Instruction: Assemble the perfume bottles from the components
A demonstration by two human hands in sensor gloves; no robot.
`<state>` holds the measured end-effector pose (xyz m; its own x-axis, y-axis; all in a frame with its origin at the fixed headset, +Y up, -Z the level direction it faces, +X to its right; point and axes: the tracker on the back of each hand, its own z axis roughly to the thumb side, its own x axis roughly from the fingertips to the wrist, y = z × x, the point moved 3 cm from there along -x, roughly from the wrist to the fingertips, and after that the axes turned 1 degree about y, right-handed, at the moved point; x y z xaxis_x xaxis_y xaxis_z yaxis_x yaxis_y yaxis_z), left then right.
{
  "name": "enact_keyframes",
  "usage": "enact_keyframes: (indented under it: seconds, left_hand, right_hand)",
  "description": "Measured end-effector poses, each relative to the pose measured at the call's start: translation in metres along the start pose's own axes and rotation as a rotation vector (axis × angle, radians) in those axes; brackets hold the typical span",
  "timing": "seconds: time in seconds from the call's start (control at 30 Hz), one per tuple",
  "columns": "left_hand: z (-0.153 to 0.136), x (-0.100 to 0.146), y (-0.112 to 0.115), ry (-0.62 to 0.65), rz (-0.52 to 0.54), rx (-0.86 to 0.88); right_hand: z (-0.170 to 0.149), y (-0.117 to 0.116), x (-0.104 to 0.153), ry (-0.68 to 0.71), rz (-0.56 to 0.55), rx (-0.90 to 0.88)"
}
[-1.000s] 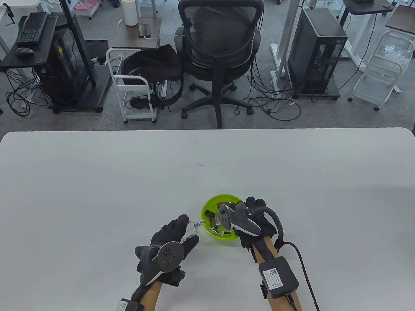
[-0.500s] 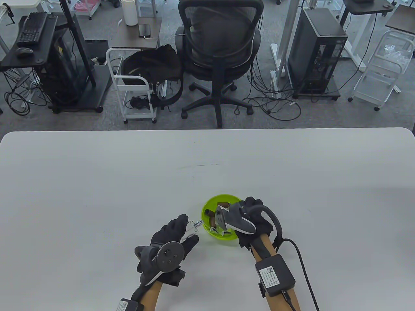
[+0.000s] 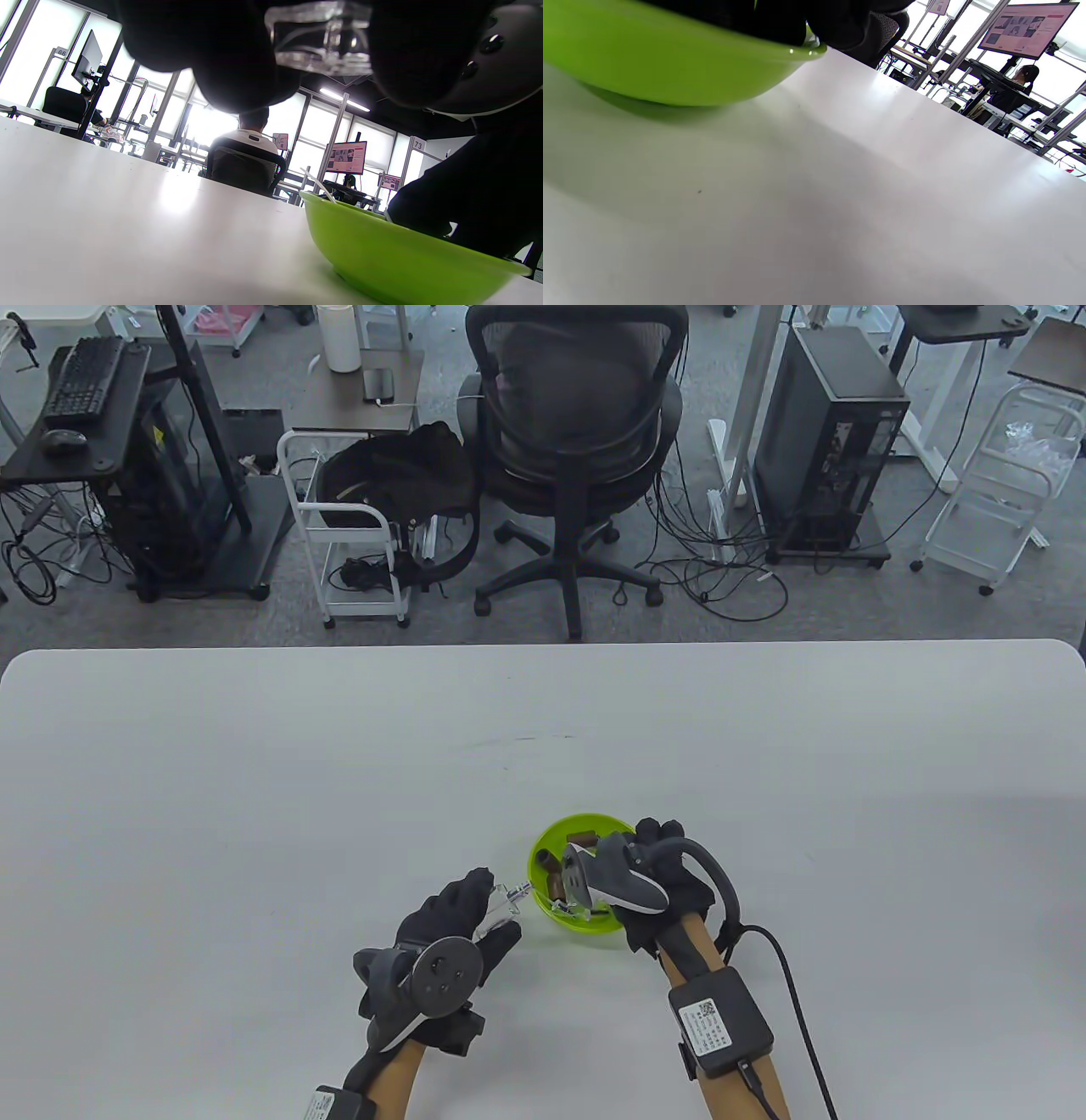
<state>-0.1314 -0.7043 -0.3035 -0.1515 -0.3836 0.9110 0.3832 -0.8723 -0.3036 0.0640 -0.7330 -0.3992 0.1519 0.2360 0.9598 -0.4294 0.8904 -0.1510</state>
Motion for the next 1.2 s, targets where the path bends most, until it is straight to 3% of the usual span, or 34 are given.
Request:
enact_keyframes:
  seconds: [0.47, 0.67, 0.87, 1.03, 1.2]
  left_hand:
    - [-0.001, 0.000, 0.000, -0.003, 0.001, 0.001]
    - [0.000, 0.001, 0.001, 0.002, 0.000, -0.002]
    - [0.005, 0.001, 0.006, 0.023, -0.015, -0.018]
    - [0.009, 0.002, 0.008, 0.038, -0.021, -0.024]
    - [0.014, 0.004, 0.008, 0.056, -0.026, -0.022]
  right_hand:
    - [-0.009, 0.008, 0.006, 0.032, -0.003, -0.052]
    - [-0.031, 0.025, 0.023, 0.064, -0.123, -0.193]
    - [-0.051, 0.049, 0.062, 0.144, -0.301, -0.416]
    - [-0.045, 0.058, 0.088, 0.278, -0.405, -0.596]
    - [-0.028, 0.054, 0.094, 0.352, -0.433, -0.596]
